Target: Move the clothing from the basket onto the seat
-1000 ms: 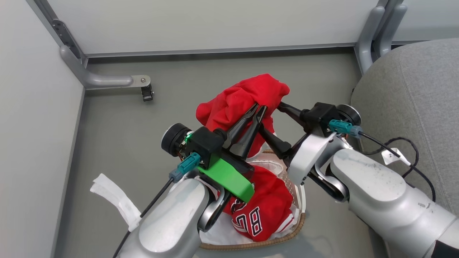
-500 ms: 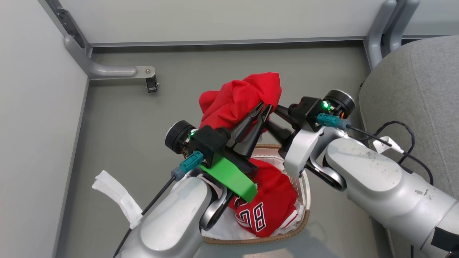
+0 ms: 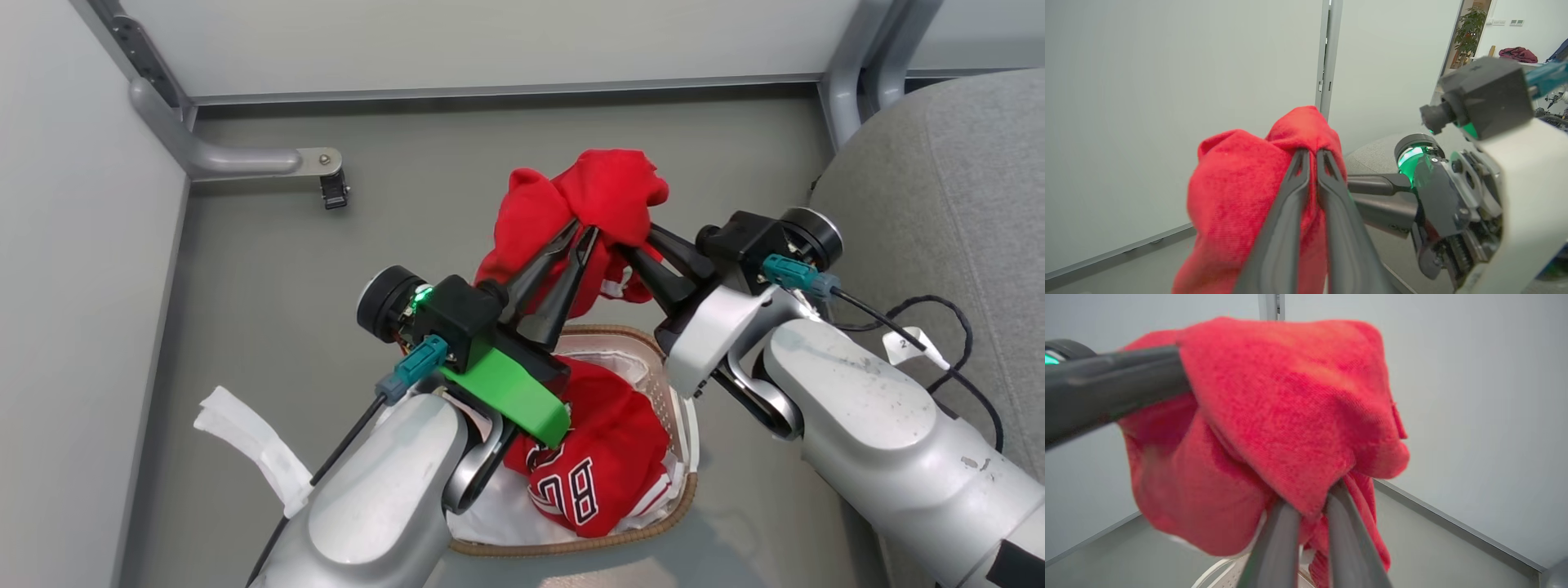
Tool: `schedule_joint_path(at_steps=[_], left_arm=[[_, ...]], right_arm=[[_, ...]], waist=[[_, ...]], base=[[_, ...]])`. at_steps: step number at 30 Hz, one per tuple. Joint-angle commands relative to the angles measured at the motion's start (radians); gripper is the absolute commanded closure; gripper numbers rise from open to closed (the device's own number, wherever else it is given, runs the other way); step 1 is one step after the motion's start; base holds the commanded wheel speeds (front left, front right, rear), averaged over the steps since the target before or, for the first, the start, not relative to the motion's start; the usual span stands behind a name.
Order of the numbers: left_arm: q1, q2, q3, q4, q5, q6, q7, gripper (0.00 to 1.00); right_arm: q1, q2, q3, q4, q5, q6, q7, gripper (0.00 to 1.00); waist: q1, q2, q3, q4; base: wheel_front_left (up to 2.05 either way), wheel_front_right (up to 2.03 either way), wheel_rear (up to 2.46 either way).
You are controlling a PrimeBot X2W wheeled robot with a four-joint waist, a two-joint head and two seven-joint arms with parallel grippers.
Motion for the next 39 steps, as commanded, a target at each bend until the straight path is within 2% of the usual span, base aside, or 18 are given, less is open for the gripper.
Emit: schedule_joint_path(at_steps=[1,5,10,18,26,31,39], left_arm=[[0.007,0.002,0.009,0.003,0.011,0.001,-0.001,0.0],[0.023,0.002,0.032,0.02,0.043,0.0,-0.001,0.0],[0.045,0.002,0.054,0.031,0.082,-0.005,-0.001,0.0],[0.071,0.008,0.077,0.037,0.127,-0.008,-0.001,0.0],[0.09,0.019,0.059,0.024,0.138,-0.008,-0.001,0.0],[0.093,0.021,0.041,0.027,0.137,-0.008,-0.001,0.0],[0.083,0.03,0.033,0.037,0.157,-0.008,-0.001,0.0]], right_arm=[[0.029,0.001,-0.022,-0.006,-0.012,-0.001,-0.002,1.0],[0.08,0.012,-0.096,-0.028,-0.032,-0.001,-0.003,1.0],[0.142,0.024,-0.177,-0.053,-0.052,-0.001,-0.002,1.0],[0.24,0.038,-0.278,-0.107,-0.084,-0.001,-0.003,1.0],[0.325,0.046,-0.371,-0.149,-0.109,-0.001,-0.003,1.0],[0.374,0.047,-0.417,-0.175,-0.126,-0.001,-0.003,1.0],[0.373,0.029,-0.516,-0.154,-0.202,-0.001,-0.003,1.0]], waist=[[0.0,-0.0001,-0.001,-0.017],[0.0,-0.0001,-0.003,-0.063],[0.0,-0.0001,-0.003,-0.152],[0.0,-0.0001,0.005,-0.355],[0.0,-0.0001,0.017,-0.527],[0.0,-0.0001,0.03,-0.59],[0.0,-0.0001,0.081,-0.601]], base=[[0.0,0.0,0.0],[0.0,0.0,0.0],[0.0,0.0,0.0],[0.0,0.0,0.0],[0.0,0.0,0.0],[0.0,0.0,0.0],[0.0,0.0,0.0]])
